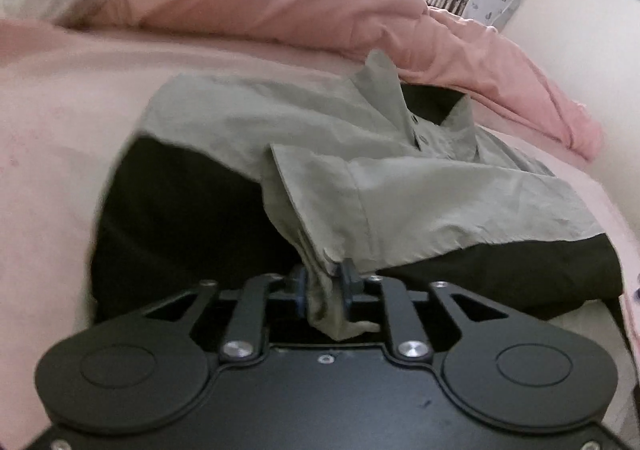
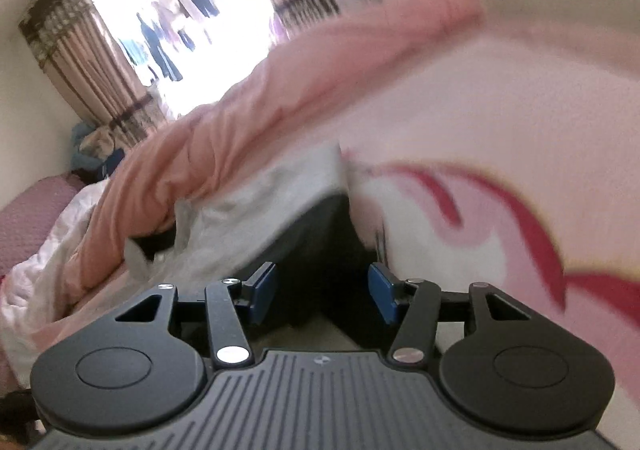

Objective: Fold large clothes

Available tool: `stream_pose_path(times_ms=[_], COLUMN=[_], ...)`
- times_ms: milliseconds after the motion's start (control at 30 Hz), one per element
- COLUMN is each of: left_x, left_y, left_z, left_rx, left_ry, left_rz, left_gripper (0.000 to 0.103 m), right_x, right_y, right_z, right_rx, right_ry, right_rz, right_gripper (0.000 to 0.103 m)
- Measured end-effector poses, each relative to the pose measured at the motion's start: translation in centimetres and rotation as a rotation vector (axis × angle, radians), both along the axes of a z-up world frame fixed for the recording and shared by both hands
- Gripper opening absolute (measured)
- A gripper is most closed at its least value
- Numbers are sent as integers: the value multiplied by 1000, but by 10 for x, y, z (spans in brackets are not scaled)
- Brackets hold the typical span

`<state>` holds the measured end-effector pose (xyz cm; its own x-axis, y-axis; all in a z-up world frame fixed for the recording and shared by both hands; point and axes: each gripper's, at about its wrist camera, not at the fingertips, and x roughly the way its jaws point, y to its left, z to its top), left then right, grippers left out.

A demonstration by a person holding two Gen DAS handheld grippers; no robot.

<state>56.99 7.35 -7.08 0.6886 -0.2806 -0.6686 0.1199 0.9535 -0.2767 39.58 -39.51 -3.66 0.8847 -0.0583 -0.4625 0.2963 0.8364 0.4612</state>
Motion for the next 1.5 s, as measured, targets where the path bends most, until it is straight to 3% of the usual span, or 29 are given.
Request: stream_pose_path(times_ms=[67, 133, 267, 367, 500, 600, 800, 867, 933, 1100, 1300, 1400, 1500], left_x=[-8, -18, -30, -27, -11, -14, -5, -1, 9, 44, 61, 61, 56], left_y=[-5, -4, -19, -38, -45, -36, -34, -33, -33, -31, -29, -24, -23], left_z=[16, 35, 50, 34, 1, -11, 7, 22, 32, 28, -1, -2, 6], left_rx=[43, 35, 2, 2, 37, 9, 31, 67, 87, 55, 77, 63, 63], left_ry=[-54, -120, -165, -124, -26, -39, -50, -115, -151, -97, -32, -46, -31], left_rz=[18, 16, -45, -130, -126, -153, -167, -149, -134, -110, -99, -101, -78], left_gripper=[44, 50, 57, 58, 57, 59, 60, 69, 70, 70, 70, 71, 68], right_x=[4, 15, 44, 58, 68, 62, 58, 61, 67, 108, 146, 149, 140], right_y=[5, 8, 17, 24, 24, 25, 29, 34, 40, 47, 43, 34, 32], right_z=[12, 20, 16, 3, -18, -28, -19, -8, 3, 9, -16, -29, -24], right_rx=[-54, -85, -115, -142, -160, -194, -225, -266, -316, -351, -394, -380, -359], right_ry=[-51, -62, -35, 23, 79, 93, 113, 65, 14, 12, 121, 146, 134], right_rz=[20, 40, 77, 84, 79, 96, 99, 76, 86, 94, 66, 69, 75], right_gripper=[63, 63, 55, 52, 46, 42, 42, 47, 51, 51, 51, 51, 51])
